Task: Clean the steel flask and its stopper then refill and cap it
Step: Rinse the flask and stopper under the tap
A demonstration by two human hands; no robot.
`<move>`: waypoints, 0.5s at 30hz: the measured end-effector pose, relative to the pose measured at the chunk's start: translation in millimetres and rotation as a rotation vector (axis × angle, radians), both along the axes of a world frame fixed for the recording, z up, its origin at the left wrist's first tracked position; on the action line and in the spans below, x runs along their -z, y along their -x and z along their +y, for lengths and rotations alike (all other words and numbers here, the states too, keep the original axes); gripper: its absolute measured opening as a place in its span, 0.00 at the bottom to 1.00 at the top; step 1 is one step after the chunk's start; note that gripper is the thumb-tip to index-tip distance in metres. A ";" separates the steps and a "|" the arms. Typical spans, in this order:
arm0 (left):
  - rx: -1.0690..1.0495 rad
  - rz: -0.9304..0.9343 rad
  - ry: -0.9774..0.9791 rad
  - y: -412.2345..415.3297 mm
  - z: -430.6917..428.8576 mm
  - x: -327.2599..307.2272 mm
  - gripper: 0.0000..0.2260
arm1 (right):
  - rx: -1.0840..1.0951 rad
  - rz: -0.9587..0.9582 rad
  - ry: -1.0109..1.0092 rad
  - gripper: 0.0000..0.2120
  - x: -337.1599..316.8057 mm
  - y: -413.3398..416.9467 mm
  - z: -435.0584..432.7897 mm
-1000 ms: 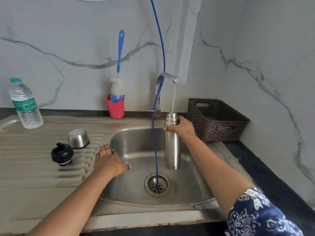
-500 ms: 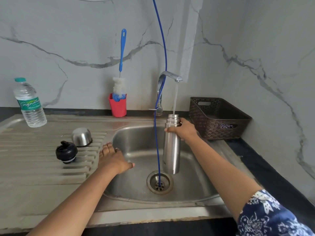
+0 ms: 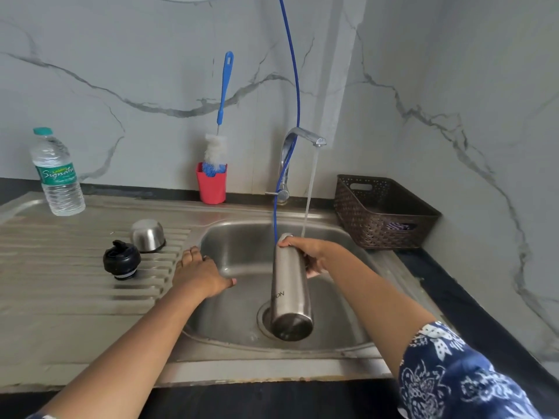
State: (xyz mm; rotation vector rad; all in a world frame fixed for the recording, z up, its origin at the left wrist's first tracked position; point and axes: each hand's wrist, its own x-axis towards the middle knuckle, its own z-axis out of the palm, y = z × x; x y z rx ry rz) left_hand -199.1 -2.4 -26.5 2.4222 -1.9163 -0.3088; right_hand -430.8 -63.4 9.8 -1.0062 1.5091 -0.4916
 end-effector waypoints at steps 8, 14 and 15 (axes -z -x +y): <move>-0.009 0.000 0.010 2.0 4.1 -2.9 0.45 | -0.238 0.265 -0.102 0.32 -3.0 -19.1 2.5; 0.000 0.002 0.016 0.6 4.0 -2.9 0.45 | -0.478 0.594 -0.097 0.35 -24.1 -39.6 -0.1; 0.001 0.005 0.012 0.8 3.9 -2.8 0.45 | -0.499 0.639 -0.090 0.33 -27.1 -41.2 0.9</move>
